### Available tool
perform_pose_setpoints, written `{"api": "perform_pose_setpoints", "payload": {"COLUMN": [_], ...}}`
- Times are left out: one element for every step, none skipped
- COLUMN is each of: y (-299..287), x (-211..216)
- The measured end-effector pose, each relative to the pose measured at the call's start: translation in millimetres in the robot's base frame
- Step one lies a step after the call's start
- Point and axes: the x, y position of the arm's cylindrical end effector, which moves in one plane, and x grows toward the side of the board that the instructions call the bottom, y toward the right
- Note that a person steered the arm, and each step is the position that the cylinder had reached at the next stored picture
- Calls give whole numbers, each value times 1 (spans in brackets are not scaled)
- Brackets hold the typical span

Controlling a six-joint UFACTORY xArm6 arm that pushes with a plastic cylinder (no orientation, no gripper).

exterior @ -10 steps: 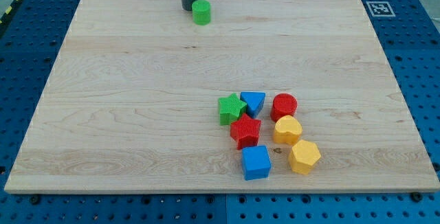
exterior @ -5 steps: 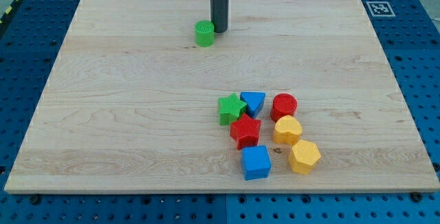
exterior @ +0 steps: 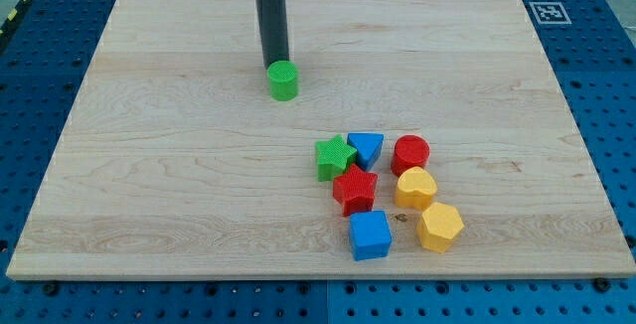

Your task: Drag the green circle to the top side of the green star

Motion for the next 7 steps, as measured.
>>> {"api": "perform_pose_setpoints", "payload": {"y": [-4, -4, -4, 4, 26, 50, 50], "x": [15, 30, 52, 75, 92, 106, 102]}}
